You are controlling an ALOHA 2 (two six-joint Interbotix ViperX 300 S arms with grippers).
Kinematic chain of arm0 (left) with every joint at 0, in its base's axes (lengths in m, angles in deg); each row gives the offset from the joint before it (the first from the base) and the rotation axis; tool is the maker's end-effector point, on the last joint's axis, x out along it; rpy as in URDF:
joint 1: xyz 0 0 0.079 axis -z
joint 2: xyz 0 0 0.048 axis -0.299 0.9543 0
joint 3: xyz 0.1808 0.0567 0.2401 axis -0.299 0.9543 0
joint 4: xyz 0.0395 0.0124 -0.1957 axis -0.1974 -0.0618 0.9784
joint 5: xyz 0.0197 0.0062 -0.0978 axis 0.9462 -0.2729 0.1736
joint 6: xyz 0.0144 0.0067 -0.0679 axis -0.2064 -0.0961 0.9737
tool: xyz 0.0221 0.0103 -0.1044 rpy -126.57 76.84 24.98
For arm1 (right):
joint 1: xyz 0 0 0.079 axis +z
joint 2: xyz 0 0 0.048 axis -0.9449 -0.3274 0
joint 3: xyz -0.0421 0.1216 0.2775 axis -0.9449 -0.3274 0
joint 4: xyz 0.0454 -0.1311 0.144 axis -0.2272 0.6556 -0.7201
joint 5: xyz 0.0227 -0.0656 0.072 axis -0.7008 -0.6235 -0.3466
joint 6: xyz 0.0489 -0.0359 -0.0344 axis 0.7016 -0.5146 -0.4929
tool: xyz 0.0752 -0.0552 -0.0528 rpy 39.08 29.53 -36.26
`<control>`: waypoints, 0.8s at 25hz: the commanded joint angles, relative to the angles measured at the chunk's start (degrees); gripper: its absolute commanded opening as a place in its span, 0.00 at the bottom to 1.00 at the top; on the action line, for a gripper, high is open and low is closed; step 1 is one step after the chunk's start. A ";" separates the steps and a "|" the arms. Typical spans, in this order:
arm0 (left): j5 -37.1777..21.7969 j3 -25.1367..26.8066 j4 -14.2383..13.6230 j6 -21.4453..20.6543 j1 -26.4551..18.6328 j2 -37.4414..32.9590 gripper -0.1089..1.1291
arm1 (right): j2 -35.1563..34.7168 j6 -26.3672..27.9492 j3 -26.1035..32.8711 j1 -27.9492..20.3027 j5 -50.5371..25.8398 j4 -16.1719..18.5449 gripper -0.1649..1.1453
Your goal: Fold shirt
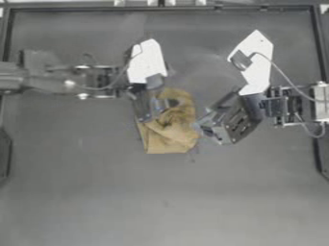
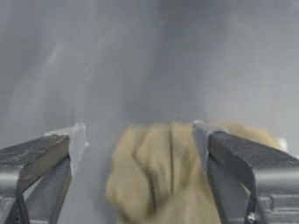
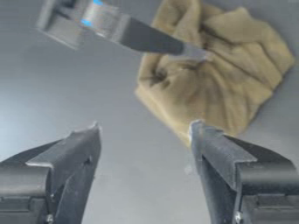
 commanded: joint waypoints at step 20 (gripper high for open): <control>0.09 5.89 3.96 0.18 4.92 0.26 0.91 | 4.75 -1.23 -6.06 0.00 12.66 7.73 0.82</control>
